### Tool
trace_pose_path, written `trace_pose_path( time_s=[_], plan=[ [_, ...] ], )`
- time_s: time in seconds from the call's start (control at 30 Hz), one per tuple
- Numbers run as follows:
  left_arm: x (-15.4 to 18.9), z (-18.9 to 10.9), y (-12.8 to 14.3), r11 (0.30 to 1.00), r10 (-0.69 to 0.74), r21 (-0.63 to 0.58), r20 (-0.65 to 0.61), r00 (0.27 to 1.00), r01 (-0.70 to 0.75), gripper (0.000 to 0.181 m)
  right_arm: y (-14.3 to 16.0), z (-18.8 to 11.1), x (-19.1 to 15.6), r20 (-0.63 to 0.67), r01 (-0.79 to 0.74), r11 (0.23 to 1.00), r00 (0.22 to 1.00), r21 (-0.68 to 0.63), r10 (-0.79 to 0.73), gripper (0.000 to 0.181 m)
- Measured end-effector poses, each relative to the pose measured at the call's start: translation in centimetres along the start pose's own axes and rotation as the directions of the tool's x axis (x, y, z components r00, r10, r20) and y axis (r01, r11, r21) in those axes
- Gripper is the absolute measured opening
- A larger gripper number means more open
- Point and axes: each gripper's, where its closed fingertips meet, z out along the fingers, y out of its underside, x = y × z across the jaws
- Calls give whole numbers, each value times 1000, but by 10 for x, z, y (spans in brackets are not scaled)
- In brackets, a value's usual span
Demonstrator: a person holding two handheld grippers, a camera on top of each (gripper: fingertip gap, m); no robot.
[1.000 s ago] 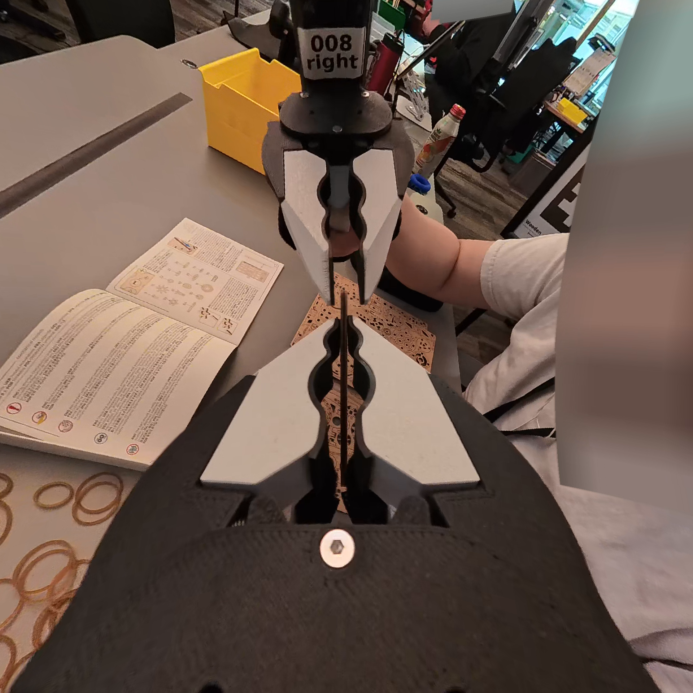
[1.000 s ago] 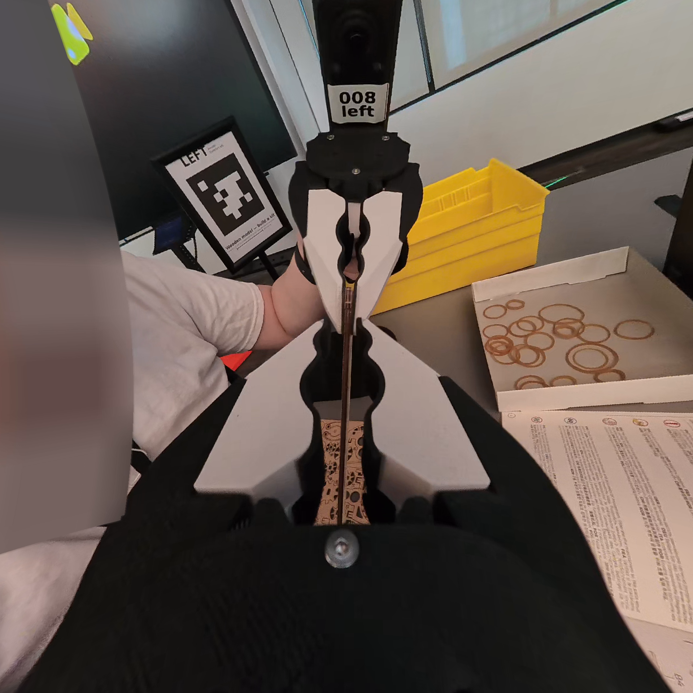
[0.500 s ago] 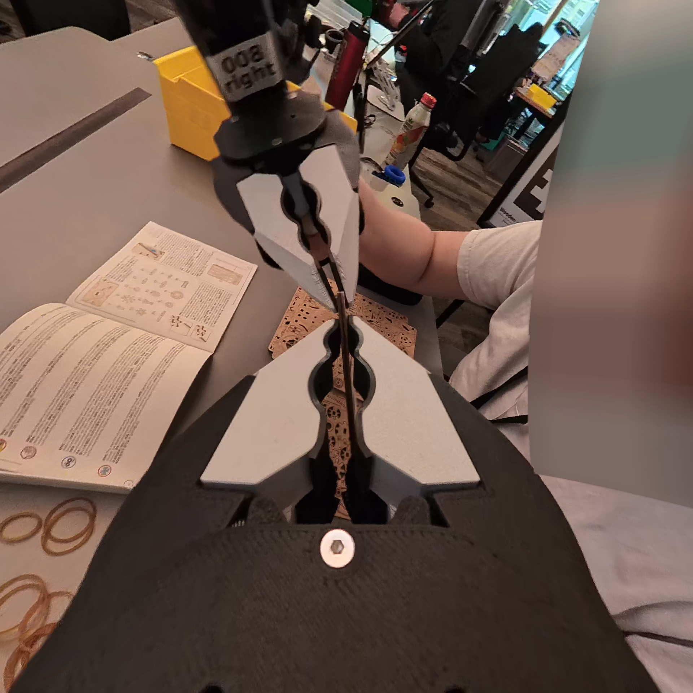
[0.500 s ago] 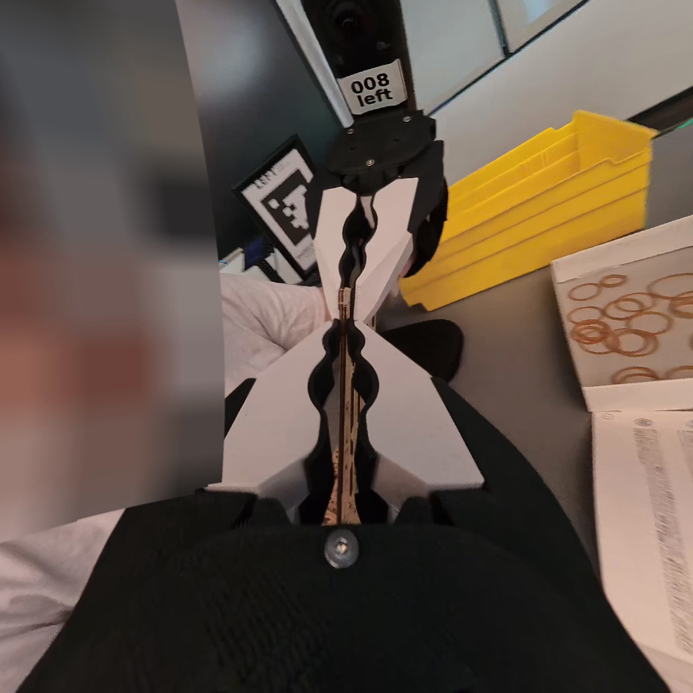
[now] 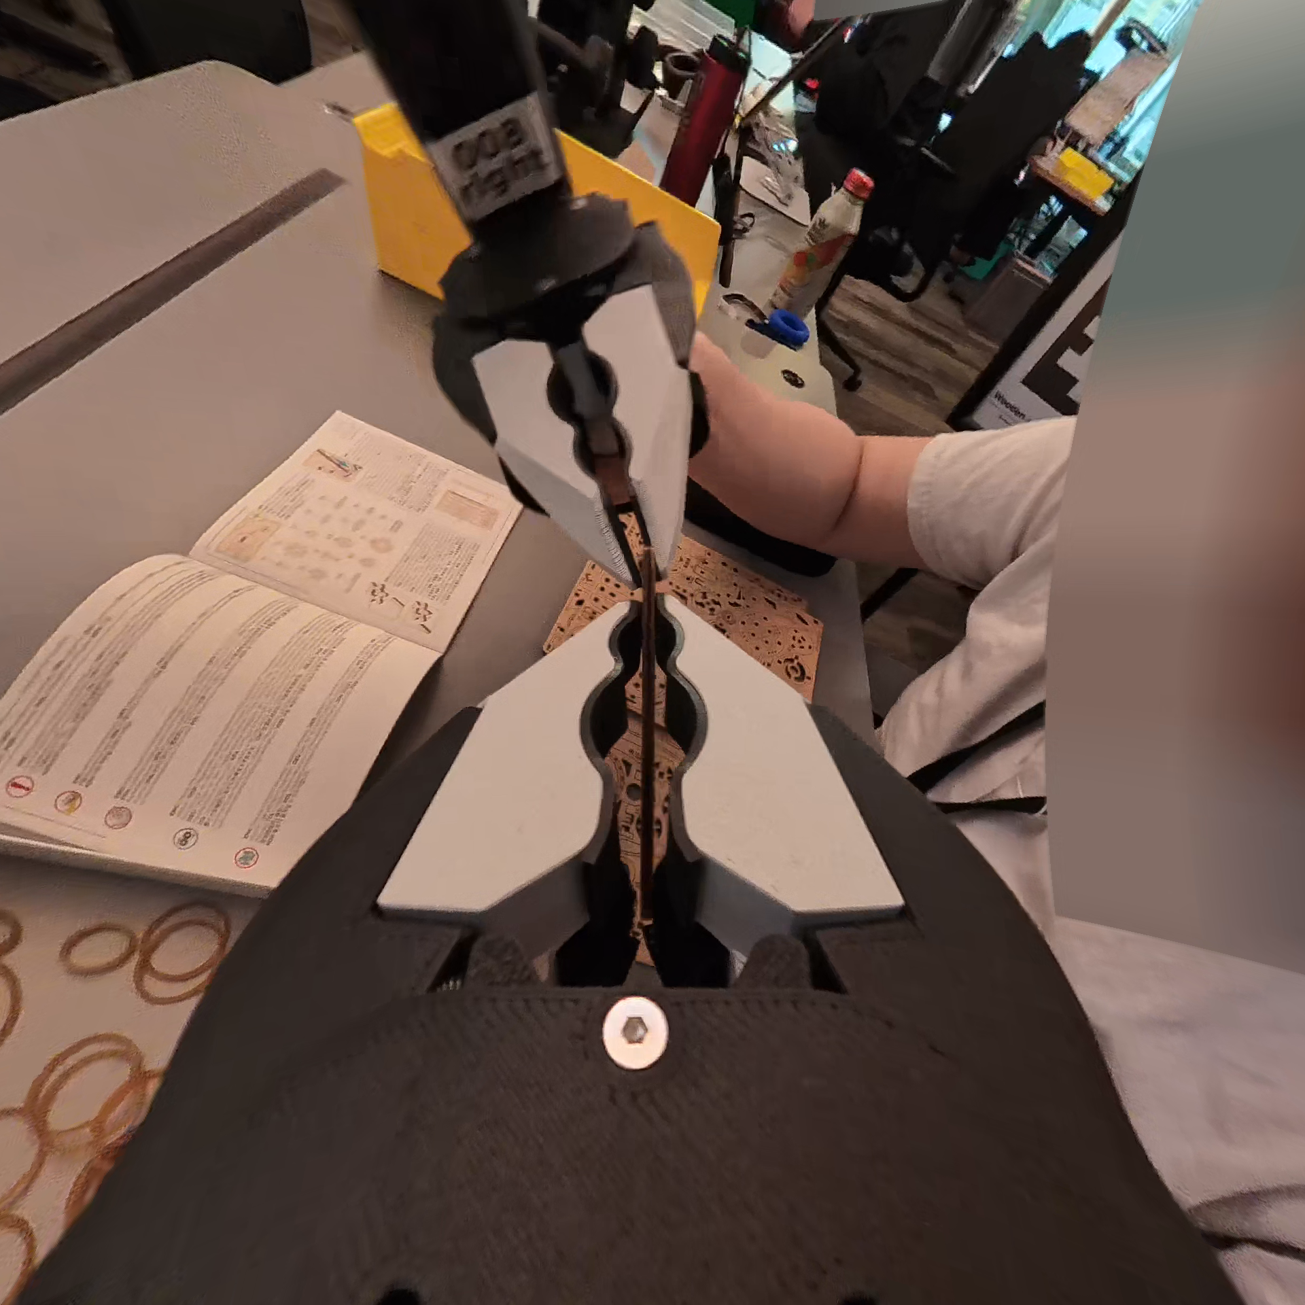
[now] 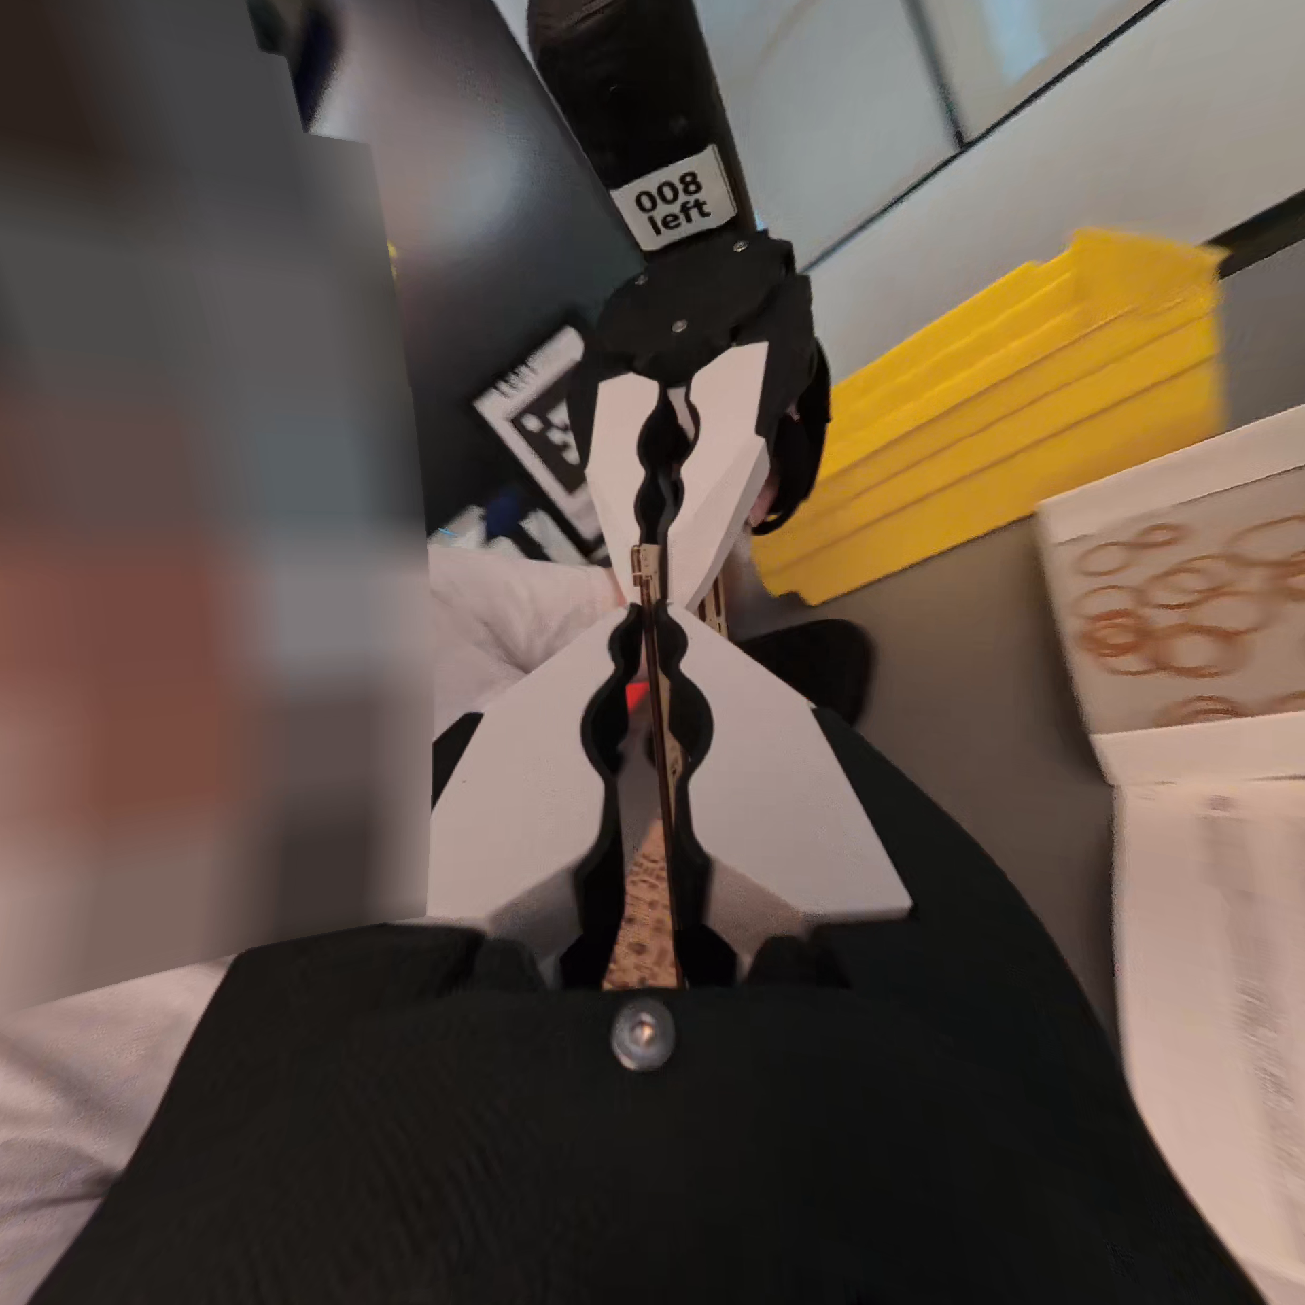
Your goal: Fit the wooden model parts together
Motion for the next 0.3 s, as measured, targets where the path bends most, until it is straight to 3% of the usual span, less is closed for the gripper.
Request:
trace_pose_path(
  time_s=[0.03,0.3],
  plan=[
    [-1,1,0,1000,-18,5,-6,1000,18,1,1,-1,1,-46,36,999,998,-25,-37,2],
    [5,4,2,1000,-9,-12,-21,1000,9,0,6,0,-4,-40,16,997,999,-76,-19,2]
  ],
)
